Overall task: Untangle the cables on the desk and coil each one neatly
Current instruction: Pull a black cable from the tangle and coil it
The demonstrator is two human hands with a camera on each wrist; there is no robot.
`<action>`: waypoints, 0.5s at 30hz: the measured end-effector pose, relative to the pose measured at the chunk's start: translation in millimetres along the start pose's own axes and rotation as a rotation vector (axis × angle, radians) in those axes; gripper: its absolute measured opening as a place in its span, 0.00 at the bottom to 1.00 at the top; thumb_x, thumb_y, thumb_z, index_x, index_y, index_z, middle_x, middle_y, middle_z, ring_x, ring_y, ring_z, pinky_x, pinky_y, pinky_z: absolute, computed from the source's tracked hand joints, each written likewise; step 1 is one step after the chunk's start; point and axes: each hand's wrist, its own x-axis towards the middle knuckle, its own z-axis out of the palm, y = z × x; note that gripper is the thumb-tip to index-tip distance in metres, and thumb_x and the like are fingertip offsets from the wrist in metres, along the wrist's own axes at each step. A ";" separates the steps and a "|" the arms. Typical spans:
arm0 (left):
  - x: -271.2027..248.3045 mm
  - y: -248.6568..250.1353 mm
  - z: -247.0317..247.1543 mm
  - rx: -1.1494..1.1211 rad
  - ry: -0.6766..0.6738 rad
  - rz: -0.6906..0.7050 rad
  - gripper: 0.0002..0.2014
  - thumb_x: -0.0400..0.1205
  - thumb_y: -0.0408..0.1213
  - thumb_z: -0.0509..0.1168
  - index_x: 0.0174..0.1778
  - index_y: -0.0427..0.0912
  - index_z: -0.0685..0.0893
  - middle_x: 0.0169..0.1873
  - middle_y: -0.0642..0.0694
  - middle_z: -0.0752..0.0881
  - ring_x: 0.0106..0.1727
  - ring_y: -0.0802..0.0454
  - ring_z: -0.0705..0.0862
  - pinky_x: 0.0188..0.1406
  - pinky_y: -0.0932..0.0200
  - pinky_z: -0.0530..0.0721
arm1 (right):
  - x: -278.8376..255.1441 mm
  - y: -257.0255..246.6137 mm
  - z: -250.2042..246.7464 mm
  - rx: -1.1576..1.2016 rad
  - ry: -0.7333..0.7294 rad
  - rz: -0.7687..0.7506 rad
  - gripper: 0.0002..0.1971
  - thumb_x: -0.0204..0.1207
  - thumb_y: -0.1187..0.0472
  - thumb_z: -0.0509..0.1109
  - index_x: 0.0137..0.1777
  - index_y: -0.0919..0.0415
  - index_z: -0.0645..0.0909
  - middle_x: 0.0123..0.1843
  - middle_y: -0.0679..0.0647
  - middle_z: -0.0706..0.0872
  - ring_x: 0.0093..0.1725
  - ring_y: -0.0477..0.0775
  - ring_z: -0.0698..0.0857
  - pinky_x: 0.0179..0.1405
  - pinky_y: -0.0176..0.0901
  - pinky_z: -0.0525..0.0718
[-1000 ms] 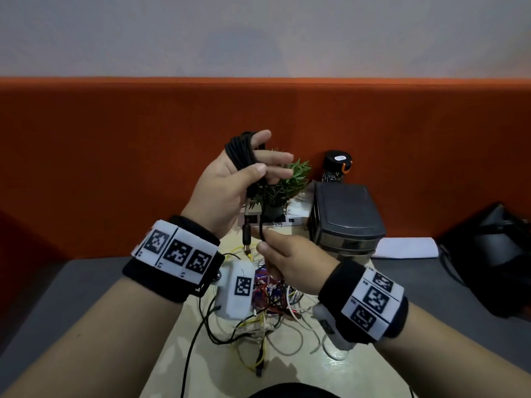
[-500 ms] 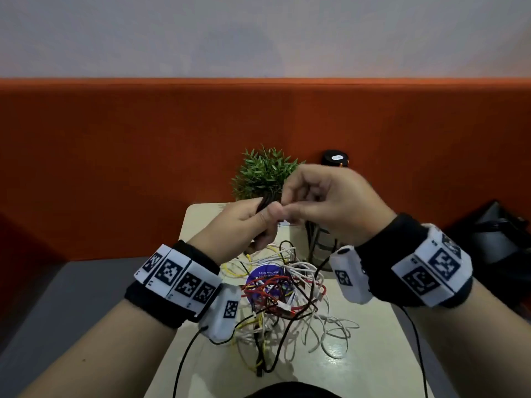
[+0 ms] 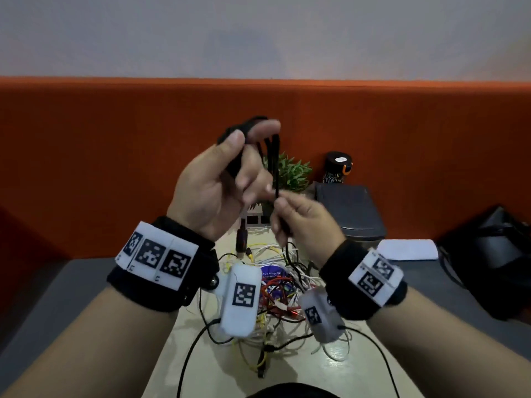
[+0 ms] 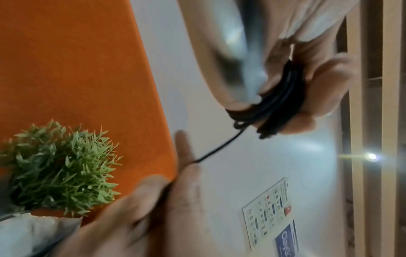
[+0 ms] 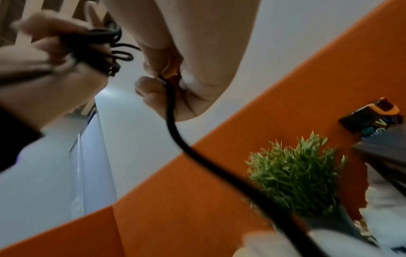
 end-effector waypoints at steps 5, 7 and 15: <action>3.8 -0.7 -10.5 0.416 0.130 0.013 0.15 0.88 0.36 0.49 0.65 0.40 0.77 0.29 0.47 0.85 0.33 0.48 0.84 0.47 0.58 0.81 | -21.6 4.8 15.9 -0.198 -0.233 0.131 0.17 0.87 0.63 0.55 0.70 0.45 0.75 0.25 0.56 0.69 0.20 0.46 0.66 0.21 0.38 0.66; 1.0 -8.2 -15.9 0.614 0.114 -0.008 0.13 0.87 0.37 0.51 0.61 0.47 0.79 0.33 0.46 0.88 0.39 0.47 0.87 0.54 0.58 0.80 | -24.7 -3.7 15.6 -0.414 -0.299 0.108 0.18 0.86 0.59 0.57 0.74 0.43 0.71 0.24 0.48 0.71 0.21 0.42 0.68 0.25 0.36 0.68; -8.2 -31.5 -28.1 0.986 0.017 -0.229 0.31 0.84 0.60 0.45 0.39 0.40 0.85 0.39 0.49 0.88 0.52 0.69 0.83 0.50 0.64 0.77 | -24.6 -44.4 1.0 -0.810 -0.221 -0.169 0.06 0.78 0.54 0.71 0.48 0.56 0.85 0.38 0.48 0.88 0.39 0.43 0.83 0.40 0.40 0.81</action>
